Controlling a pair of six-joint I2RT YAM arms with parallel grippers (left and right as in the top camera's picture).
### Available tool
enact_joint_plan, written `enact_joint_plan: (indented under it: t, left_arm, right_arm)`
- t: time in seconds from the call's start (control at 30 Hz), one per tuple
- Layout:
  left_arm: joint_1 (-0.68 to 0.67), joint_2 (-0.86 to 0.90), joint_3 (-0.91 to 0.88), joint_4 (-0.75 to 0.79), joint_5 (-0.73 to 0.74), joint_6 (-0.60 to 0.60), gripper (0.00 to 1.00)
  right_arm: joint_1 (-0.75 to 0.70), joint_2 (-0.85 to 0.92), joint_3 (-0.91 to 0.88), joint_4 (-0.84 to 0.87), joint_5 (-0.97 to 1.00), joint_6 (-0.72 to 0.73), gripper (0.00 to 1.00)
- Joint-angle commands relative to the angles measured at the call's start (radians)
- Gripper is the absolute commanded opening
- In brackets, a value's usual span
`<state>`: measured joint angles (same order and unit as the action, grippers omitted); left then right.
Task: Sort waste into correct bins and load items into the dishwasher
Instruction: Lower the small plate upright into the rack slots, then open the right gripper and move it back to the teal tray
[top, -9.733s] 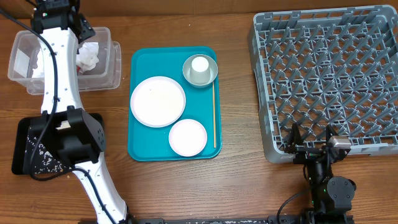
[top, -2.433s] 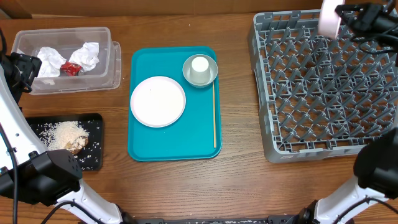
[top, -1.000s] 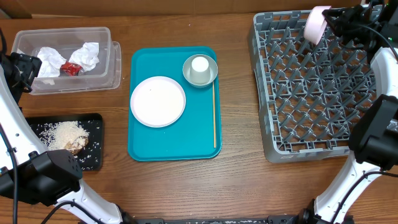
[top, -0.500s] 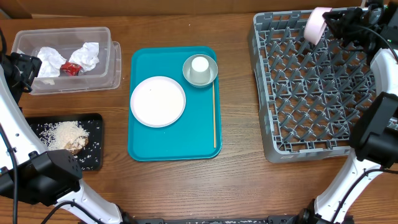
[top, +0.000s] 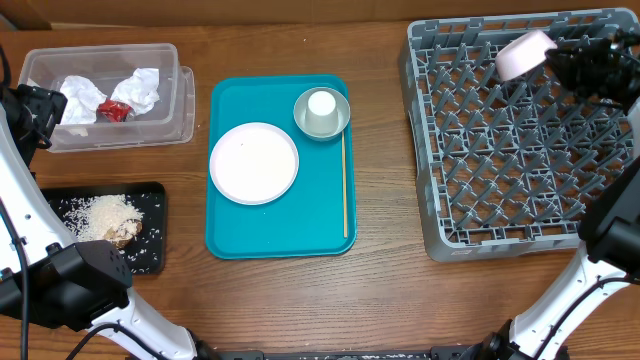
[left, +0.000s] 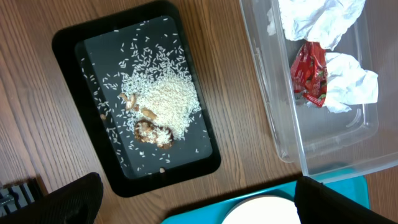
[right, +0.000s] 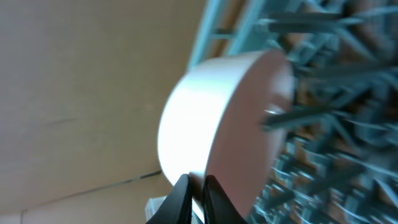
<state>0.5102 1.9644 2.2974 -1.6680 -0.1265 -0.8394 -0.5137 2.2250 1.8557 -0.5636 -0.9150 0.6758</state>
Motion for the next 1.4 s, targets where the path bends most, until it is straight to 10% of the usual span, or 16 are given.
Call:
enact_joint_plan:
  t: [0.0, 0.4, 0.97, 1.37]
  left_arm:
    - [-0.007, 0.01, 0.0, 0.001, 0.001, -0.013, 1.0]
    - [-0.007, 0.01, 0.0, 0.001, 0.001, -0.013, 1.0]
    - [-0.007, 0.01, 0.0, 0.001, 0.001, -0.013, 1.0]
    - [-0.007, 0.01, 0.0, 0.001, 0.001, -0.013, 1.0]
  right_arm:
    - [-0.037, -0.062, 0.01, -0.061, 0.103, -0.049, 0.09]
    - [-0.101, -0.22, 0.01, -0.259, 0.316, -0.12, 0.14]
    - [0.324, -0.147, 0.01, 0.02, 0.962, -0.385, 0.04]
    - [0.298, -0.063, 0.01, -0.003, 1.072, -0.389, 0.07]
